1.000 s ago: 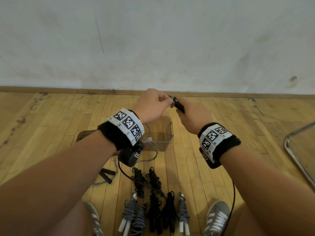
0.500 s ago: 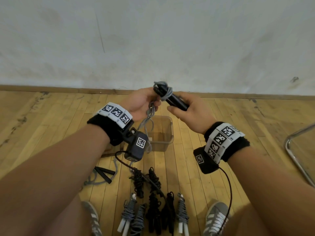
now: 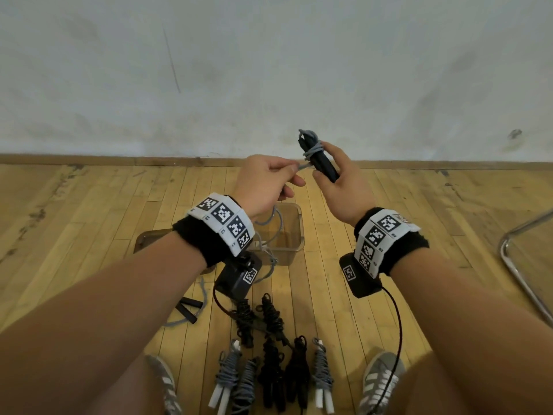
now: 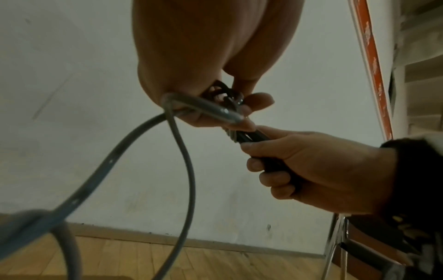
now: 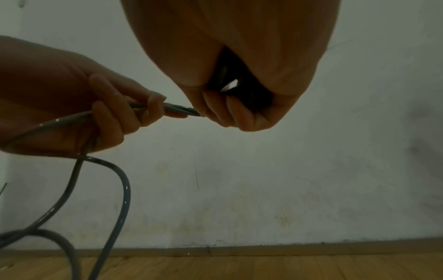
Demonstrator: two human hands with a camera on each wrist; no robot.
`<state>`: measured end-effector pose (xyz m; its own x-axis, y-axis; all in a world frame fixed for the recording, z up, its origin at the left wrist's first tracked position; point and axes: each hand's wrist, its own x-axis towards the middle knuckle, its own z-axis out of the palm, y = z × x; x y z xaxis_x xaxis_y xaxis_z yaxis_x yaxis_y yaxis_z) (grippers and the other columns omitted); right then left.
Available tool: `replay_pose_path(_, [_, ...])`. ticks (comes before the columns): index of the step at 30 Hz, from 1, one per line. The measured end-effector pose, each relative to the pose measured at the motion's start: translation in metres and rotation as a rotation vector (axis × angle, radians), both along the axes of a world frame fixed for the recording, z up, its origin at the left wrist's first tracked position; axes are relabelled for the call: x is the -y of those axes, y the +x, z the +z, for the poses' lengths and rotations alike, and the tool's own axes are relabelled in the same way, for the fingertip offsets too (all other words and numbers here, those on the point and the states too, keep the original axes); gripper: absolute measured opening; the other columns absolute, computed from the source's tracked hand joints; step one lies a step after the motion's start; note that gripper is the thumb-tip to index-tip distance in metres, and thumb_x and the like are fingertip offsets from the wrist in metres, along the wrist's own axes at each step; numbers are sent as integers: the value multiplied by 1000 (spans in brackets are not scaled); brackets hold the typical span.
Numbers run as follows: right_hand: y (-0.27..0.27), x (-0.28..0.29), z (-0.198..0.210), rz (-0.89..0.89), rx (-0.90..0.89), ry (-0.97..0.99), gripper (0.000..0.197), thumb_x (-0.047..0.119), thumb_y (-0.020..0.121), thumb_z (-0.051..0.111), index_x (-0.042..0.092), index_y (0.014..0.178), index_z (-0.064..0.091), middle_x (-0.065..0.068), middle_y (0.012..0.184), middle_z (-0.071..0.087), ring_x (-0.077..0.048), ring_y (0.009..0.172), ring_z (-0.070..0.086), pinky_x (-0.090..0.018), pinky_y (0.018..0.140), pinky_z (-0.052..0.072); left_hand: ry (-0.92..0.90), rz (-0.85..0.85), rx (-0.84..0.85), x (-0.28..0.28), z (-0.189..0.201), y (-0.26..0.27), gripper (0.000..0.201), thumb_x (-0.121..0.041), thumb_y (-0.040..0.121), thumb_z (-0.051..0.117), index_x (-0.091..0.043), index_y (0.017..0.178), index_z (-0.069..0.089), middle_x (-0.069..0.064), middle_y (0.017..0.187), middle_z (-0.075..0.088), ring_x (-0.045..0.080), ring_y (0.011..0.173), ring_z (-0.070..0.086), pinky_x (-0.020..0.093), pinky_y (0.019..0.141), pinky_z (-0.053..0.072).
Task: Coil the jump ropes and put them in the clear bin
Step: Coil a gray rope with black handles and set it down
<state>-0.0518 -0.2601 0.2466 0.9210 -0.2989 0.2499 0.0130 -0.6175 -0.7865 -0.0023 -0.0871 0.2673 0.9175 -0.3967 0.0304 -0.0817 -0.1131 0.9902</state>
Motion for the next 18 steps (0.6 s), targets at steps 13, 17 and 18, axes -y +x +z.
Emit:
replay_pose_path(13, [-12, -28, -1, 43, -41, -310, 50, 33, 110, 27, 30, 160, 26, 2, 96, 64, -17, 82, 61, -36, 69, 48, -80, 139, -227, -2, 2, 3, 41, -47, 89, 76, -7, 97, 79, 2, 65, 71, 6, 45, 49, 19, 44, 38])
replay_pose_path(17, [-10, -29, -5, 134, 41, -455, 58, 37, 107, 39, 32, 162, 19, -1, 107, 63, -17, 83, 59, -35, 61, 46, -74, 173, -179, -6, -1, 5, 41, -51, 84, 79, -11, 91, 81, 0, 61, 68, 8, 45, 48, 18, 44, 38])
replay_pose_path(18, [-10, -29, -5, 139, 51, -425, 62, 38, 106, 44, 33, 162, 18, 1, 107, 64, -17, 85, 61, -34, 63, 47, -88, 174, -176, -7, -2, 6, 38, -49, 85, 79, -12, 91, 81, -1, 60, 65, 8, 45, 46, 19, 45, 37])
